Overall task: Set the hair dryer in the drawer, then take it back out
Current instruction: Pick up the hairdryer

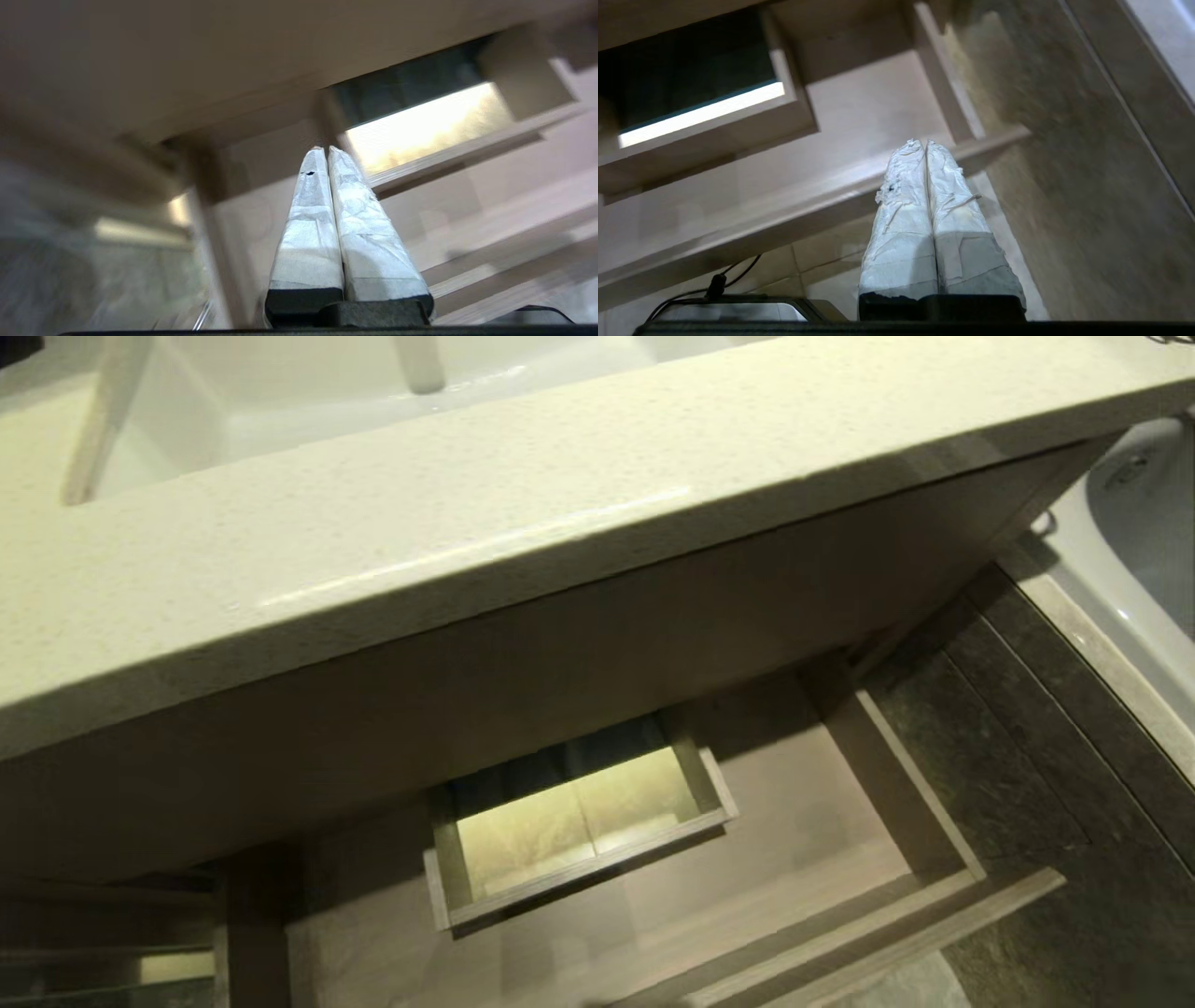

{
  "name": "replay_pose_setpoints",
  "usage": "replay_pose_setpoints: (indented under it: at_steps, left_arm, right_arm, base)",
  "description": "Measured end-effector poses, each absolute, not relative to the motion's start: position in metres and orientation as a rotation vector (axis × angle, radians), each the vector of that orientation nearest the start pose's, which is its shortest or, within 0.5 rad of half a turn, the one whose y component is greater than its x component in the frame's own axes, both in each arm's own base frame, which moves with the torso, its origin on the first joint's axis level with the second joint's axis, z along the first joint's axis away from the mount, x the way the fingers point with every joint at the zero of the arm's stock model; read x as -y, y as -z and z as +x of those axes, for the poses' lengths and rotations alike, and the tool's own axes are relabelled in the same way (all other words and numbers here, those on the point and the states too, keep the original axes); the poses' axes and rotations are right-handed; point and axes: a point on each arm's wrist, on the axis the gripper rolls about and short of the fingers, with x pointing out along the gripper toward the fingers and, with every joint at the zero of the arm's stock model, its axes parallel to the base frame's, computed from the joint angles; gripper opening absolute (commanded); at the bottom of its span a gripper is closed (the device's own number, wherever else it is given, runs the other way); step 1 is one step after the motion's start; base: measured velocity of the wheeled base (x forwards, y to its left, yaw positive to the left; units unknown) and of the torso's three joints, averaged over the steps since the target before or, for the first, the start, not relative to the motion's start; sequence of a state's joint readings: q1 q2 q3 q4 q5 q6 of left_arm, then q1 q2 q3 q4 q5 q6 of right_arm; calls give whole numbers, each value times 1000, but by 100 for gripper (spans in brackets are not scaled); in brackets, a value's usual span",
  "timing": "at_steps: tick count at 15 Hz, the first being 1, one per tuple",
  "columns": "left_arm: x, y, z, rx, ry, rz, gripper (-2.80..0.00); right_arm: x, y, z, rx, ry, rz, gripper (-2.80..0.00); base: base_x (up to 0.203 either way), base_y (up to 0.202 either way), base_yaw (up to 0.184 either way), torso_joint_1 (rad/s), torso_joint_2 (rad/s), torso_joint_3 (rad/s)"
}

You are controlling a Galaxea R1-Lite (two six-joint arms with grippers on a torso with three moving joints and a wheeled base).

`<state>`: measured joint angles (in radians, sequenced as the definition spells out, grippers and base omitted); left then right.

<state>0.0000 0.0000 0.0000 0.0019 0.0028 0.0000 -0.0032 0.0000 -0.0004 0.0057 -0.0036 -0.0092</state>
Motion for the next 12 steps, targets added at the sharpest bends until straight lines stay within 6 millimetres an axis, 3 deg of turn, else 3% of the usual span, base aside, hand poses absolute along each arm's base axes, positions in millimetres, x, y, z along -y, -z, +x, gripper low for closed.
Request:
replay_pose_setpoints:
  at_steps: [12]
  left_arm:
    - [0,-75,-23,-2,-3,0,-280]
  right_arm:
    - [0,-75,-23,-5,6,-8,-280]
  base:
    - [0,0,-6,0,0,0]
